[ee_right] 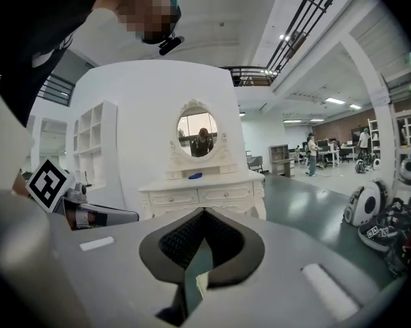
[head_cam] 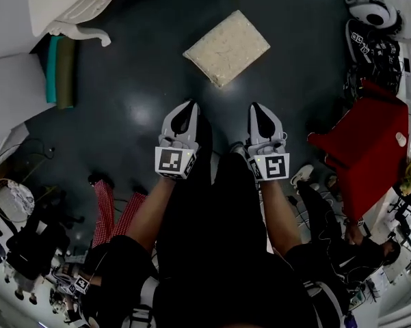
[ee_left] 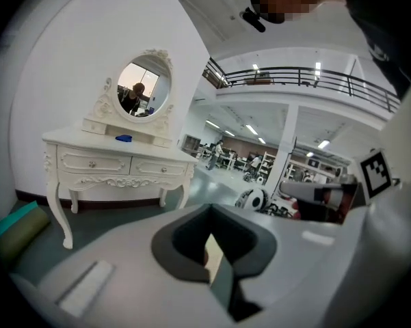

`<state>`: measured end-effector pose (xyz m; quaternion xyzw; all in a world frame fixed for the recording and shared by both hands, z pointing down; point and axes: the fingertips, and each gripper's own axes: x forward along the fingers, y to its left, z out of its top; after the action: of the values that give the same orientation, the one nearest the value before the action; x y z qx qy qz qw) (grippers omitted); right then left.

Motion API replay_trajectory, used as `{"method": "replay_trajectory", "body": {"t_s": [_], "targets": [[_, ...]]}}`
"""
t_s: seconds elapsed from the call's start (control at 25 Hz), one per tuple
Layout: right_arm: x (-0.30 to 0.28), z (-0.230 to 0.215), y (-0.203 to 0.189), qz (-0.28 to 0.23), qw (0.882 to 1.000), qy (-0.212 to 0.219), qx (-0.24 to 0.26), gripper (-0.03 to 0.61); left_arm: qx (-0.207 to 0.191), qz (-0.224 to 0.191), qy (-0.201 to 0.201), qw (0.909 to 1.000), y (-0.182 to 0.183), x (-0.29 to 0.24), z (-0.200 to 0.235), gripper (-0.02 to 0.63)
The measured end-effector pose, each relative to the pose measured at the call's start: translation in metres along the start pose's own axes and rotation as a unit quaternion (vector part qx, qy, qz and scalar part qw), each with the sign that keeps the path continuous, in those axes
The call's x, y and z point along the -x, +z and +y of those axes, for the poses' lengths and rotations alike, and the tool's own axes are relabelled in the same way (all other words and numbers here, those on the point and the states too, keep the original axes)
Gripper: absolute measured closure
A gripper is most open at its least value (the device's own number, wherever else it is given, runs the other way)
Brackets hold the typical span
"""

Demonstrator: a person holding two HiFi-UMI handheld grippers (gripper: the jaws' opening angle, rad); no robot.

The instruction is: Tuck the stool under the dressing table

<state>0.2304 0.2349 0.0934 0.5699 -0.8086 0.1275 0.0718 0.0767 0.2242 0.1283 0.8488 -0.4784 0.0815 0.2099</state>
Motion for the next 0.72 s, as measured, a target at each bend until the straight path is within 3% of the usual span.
{"method": "replay_trajectory", "body": {"t_s": [0.36,0.72], "targets": [[-0.026,-0.006,-0.025,-0.007,0.998,-0.062,-0.026,0.58,-0.026,0.014,-0.049,0.9983,-0.012,-0.03,0.027,0.604],[-0.014,-0.001,-0.074,-0.001,0.996,-0.08,-0.032,0.58,-0.033,0.011,-0.066,0.9972,-0.05,-0.034,0.034,0.604]]}}
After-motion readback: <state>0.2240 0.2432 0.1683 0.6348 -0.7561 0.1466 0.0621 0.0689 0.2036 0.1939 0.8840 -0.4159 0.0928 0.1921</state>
